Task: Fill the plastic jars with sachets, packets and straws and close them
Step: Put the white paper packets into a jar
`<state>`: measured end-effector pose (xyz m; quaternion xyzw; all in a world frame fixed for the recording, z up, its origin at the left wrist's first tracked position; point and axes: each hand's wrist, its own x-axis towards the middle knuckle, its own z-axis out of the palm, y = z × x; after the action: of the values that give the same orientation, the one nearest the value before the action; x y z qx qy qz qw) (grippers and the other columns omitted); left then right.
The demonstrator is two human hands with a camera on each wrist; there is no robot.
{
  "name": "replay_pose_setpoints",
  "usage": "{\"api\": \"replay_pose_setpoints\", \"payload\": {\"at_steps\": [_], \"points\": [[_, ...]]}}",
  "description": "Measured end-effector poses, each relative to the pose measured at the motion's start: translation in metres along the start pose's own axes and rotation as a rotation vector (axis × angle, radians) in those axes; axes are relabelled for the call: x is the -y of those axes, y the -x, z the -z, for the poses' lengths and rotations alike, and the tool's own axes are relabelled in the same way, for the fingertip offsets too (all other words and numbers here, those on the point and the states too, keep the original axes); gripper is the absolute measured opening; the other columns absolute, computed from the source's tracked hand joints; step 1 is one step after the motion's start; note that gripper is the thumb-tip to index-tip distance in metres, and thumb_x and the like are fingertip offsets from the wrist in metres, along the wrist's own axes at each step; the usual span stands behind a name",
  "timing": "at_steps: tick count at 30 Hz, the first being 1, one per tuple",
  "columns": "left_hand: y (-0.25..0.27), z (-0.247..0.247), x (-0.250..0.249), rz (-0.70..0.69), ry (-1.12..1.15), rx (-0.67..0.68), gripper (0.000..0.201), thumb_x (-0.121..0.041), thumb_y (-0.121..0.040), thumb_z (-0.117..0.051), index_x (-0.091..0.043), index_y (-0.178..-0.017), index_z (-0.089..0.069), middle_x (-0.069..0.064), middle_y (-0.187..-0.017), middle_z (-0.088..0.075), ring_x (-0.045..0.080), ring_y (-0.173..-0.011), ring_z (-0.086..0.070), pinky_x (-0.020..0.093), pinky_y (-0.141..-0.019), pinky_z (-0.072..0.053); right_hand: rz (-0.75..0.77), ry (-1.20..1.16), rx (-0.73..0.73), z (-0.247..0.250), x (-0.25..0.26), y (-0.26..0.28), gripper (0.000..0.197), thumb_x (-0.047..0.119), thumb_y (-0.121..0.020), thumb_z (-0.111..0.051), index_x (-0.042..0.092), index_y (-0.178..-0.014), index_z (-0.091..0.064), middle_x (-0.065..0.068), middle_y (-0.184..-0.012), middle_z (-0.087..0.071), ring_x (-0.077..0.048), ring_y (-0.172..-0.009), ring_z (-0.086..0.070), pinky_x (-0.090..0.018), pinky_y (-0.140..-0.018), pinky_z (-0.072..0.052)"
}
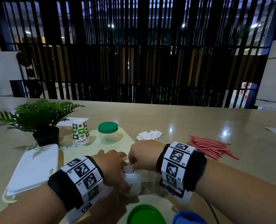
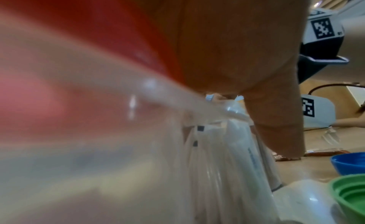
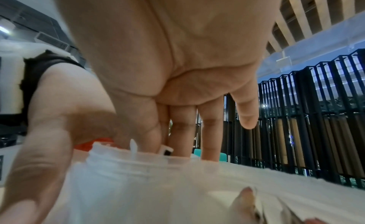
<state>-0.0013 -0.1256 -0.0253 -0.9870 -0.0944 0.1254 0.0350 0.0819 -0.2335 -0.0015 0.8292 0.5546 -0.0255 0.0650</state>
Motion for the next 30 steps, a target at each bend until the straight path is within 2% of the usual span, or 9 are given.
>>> {"api": "replay_pose_setpoints", "payload": {"at_steps": [2, 7, 12, 15, 17, 20, 22, 25, 30], "points": [[-0.001, -0.003, 0.002, -0.007, 0.019, -0.006, 0.084, -0.069, -0.073, -0.065, -0.035, -0.145, -0.038, -0.011, -0.152, -0.026, 0.017, -0.135, -0.03, 0.039, -0.111, -0.028, -0.01, 0.016, -0.006, -0.001, 0.002, -0.001, 0.022, 0.026, -0.091, -0.061, 0.016, -0.108, -0.07, -0.004, -0.101, -0.068, -0.021, -0.088, -0.06, -0.028, -0.07, -0.043], [0.001, -0.004, 0.007, -0.035, 0.074, -0.102, 0.075, -0.069, -0.071, -0.066, -0.032, -0.132, -0.044, -0.012, -0.135, -0.042, 0.013, -0.12, -0.046, 0.035, -0.101, -0.039, -0.025, 0.035, 0.044, 0.005, -0.001, 0.006, 0.025, 0.022, -0.095, -0.054, 0.017, -0.117, -0.065, -0.002, -0.107, -0.065, -0.022, -0.096, -0.059, -0.031, -0.077, -0.046], [0.0, -0.001, 0.011, -0.028, 0.086, -0.13, 0.071, -0.062, -0.071, -0.072, -0.033, -0.13, -0.046, -0.013, -0.133, -0.049, 0.011, -0.12, -0.049, 0.035, -0.101, -0.042, -0.015, 0.163, 0.117, -0.003, 0.007, 0.003, 0.024, 0.01, -0.096, -0.048, 0.011, -0.114, -0.062, 0.0, -0.081, -0.05, -0.02, -0.08, -0.049, -0.03, -0.069, -0.038], [-0.001, -0.002, 0.012, -0.035, 0.098, -0.142, 0.07, -0.061, -0.07, -0.074, -0.034, -0.128, -0.045, -0.012, -0.131, -0.052, 0.012, -0.118, -0.05, 0.037, -0.1, -0.043, -0.009, 0.157, 0.14, -0.007, 0.008, -0.001, 0.022, 0.009, -0.096, -0.047, 0.011, -0.113, -0.061, 0.001, -0.081, -0.048, -0.021, -0.082, -0.048, -0.032, -0.076, -0.039], [-0.001, -0.002, 0.011, -0.046, 0.079, -0.138, 0.064, -0.059, -0.073, -0.072, -0.036, -0.128, -0.048, -0.013, -0.13, -0.051, 0.012, -0.119, -0.049, 0.035, -0.1, -0.042, -0.023, 0.123, 0.148, -0.008, 0.008, -0.003, 0.023, 0.01, -0.097, -0.045, 0.011, -0.114, -0.061, 0.0, -0.084, -0.049, -0.022, -0.084, -0.046, -0.037, -0.091, -0.042], [-0.001, -0.003, 0.008, -0.071, -0.024, -0.105, 0.06, -0.063, -0.08, -0.061, -0.035, -0.132, -0.05, -0.01, -0.134, -0.046, 0.015, -0.123, -0.047, 0.034, -0.101, -0.041, -0.073, 0.09, 0.164, -0.009, 0.008, -0.002, 0.024, 0.016, -0.099, -0.042, 0.008, -0.112, -0.061, -0.001, -0.083, -0.048, -0.025, -0.092, -0.048, -0.049, -0.109, -0.027], [-0.001, -0.004, 0.009, -0.076, -0.106, -0.028, 0.064, -0.069, -0.084, -0.051, -0.031, -0.135, -0.049, -0.005, -0.14, -0.041, 0.019, -0.126, -0.042, 0.037, -0.101, -0.035, -0.088, 0.067, 0.182, -0.009, 0.008, 0.001, 0.027, 0.022, -0.101, -0.04, 0.008, -0.112, -0.06, -0.003, -0.09, -0.051, -0.025, -0.098, -0.05, -0.049, -0.108, -0.025], [-0.001, -0.004, 0.011, -0.067, -0.12, 0.041, 0.066, -0.072, -0.085, -0.043, -0.03, -0.135, -0.051, -0.003, -0.146, -0.036, 0.021, -0.13, -0.036, 0.041, -0.105, -0.028, -0.078, 0.001, 0.196, -0.003, 0.008, 0.007, 0.034, 0.03, -0.1, -0.04, 0.008, -0.115, -0.061, -0.006, -0.1, -0.058, -0.023, -0.094, -0.051, -0.044, -0.099, -0.036], [0.002, -0.003, 0.009, -0.053, 0.001, -0.003, 0.071, -0.07, -0.082, -0.053, -0.03, -0.14, -0.045, -0.006, -0.144, -0.039, 0.017, -0.127, -0.041, 0.035, -0.105, -0.032, -0.037, -0.089, 0.049, 0.013, 0.008, 0.017, 0.013, 0.02, -0.095, -0.045, 0.022, -0.097, -0.058, 0.002, -0.101, -0.059, -0.021, -0.1, -0.052, -0.047, -0.107, -0.025]]}}
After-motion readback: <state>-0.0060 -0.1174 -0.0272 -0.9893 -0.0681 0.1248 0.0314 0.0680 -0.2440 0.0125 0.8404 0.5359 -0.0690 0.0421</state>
